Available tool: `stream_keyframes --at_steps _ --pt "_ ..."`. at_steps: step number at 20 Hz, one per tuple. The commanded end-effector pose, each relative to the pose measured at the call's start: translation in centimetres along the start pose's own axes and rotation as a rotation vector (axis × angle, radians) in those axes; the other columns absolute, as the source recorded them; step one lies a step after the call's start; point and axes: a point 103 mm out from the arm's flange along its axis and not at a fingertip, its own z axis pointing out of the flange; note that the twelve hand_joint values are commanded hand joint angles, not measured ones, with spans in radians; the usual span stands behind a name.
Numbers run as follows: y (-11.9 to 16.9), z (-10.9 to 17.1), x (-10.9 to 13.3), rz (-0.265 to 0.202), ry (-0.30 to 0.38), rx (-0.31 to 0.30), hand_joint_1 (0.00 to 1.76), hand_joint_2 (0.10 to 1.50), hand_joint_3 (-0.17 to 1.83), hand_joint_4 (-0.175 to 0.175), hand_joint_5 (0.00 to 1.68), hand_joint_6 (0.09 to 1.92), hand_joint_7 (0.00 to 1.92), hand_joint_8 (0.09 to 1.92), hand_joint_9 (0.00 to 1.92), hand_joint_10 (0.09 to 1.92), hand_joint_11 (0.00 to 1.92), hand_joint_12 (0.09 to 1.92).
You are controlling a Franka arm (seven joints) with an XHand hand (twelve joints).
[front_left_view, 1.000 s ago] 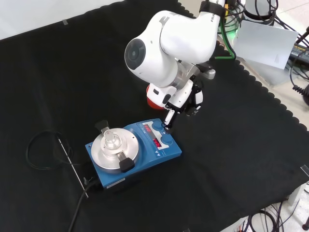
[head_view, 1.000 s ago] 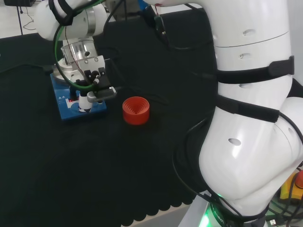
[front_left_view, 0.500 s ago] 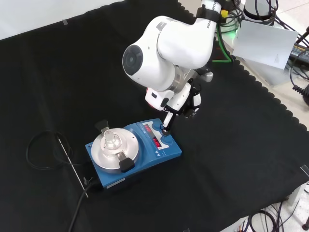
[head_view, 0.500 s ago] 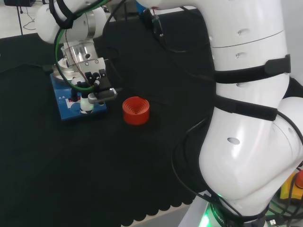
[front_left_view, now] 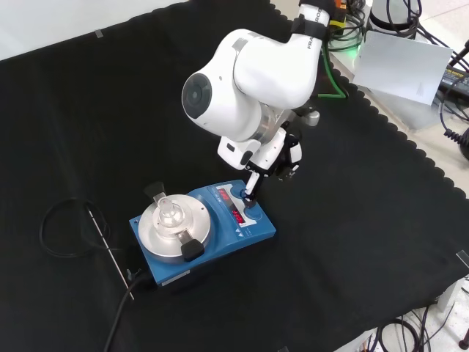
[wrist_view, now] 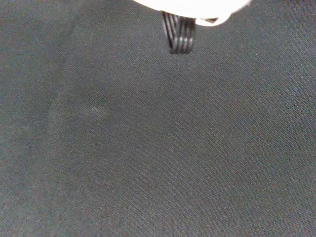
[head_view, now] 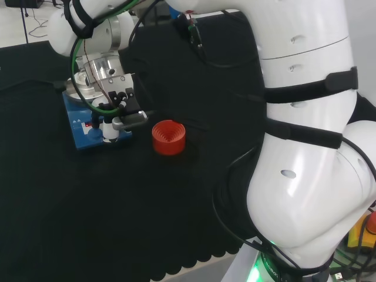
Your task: Turn on the heater.
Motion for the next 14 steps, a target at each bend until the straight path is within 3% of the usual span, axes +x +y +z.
stream_keyframes --at_steps 1,14 --pt "0.10 0.07 0.05 0.002 -0.002 -0.001 1.42 0.70 1.02 -0.048 0.24 0.47 1.54 1.63 1.60 1.66 1.12 1.37" --pt "0.33 0.32 0.33 -0.002 0.003 0.006 1.42 0.70 1.02 -0.049 0.26 0.48 1.54 1.63 1.60 1.66 1.12 1.37"
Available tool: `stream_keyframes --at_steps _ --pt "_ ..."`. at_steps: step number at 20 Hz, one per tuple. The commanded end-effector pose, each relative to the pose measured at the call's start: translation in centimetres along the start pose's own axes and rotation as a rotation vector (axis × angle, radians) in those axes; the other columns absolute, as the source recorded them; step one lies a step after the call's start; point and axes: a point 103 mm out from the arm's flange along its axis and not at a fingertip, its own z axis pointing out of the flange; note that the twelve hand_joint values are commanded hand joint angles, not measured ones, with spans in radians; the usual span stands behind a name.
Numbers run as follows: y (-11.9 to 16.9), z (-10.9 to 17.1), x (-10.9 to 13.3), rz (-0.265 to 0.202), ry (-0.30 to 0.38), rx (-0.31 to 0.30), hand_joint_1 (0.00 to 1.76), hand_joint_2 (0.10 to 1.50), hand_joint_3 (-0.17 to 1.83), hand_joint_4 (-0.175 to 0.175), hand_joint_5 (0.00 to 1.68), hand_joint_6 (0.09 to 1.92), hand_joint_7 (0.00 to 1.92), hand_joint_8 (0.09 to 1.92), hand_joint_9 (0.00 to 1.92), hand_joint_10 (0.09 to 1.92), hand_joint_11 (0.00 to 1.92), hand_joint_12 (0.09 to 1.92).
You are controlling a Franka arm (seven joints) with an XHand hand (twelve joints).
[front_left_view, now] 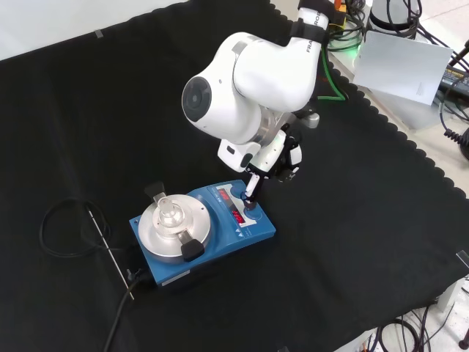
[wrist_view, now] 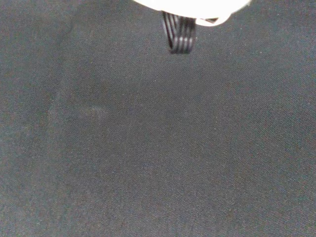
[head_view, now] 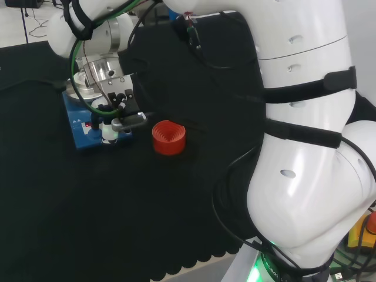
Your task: Turn on the heater.
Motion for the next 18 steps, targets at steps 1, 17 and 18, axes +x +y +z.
stream_keyframes --at_steps 1,17,18 --pt "0.01 0.05 0.16 -0.001 0.001 0.002 1.42 0.70 1.02 -0.049 0.26 0.48 1.54 1.63 1.60 1.66 1.12 1.37" --pt "0.05 0.62 -0.10 0.004 -0.003 0.009 1.42 0.70 1.02 -0.050 0.26 0.50 1.55 1.62 1.60 1.65 1.13 1.37" --pt "0.04 0.62 -0.09 0.004 -0.003 0.009 1.42 0.70 1.02 -0.050 0.26 0.51 1.55 1.62 1.60 1.65 1.13 1.37"
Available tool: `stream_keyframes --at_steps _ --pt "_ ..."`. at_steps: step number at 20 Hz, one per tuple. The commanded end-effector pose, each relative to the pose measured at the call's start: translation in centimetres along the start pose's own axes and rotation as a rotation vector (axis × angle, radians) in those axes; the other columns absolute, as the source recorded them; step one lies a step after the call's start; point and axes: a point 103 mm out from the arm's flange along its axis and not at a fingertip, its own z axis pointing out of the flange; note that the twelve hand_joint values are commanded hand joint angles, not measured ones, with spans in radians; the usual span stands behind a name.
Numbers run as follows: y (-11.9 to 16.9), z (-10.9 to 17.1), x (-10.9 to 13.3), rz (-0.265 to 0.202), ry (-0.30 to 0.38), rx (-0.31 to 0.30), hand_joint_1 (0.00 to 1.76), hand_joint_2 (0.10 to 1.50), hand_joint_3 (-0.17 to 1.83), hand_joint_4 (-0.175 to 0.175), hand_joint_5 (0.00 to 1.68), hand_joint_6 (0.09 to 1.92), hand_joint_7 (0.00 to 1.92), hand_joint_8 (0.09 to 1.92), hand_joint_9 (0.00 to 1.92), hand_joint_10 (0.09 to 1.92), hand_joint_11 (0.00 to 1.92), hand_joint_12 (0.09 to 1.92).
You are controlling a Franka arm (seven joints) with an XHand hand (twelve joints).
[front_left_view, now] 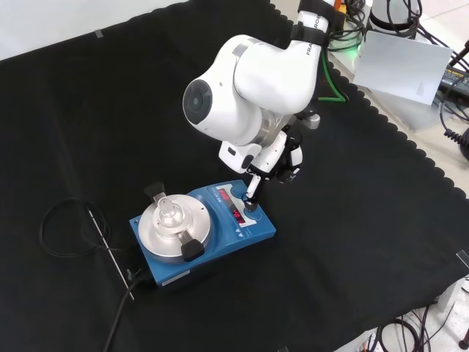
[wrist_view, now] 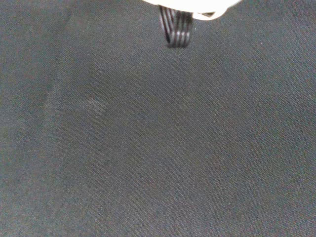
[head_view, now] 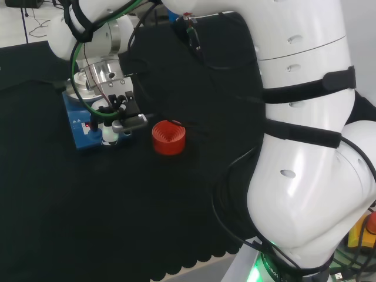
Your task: Turn on the heater.
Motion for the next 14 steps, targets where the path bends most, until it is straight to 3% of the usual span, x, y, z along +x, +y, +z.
stream_keyframes --at_steps 1,7,14 --pt "0.0 0.1 0.0 -0.001 -0.001 0.000 1.42 0.70 1.02 -0.050 0.27 0.51 1.55 1.62 1.60 1.65 1.13 1.37" --pt "-0.4 -0.4 0.0 -0.005 0.004 -0.021 1.41 0.70 1.03 -0.051 0.27 0.52 1.55 1.62 1.60 1.65 1.13 1.37" --pt "-2.1 -2.9 0.4 -0.009 0.000 -0.080 1.41 0.69 1.03 -0.051 0.27 0.53 1.54 1.62 1.60 1.64 1.13 1.37"
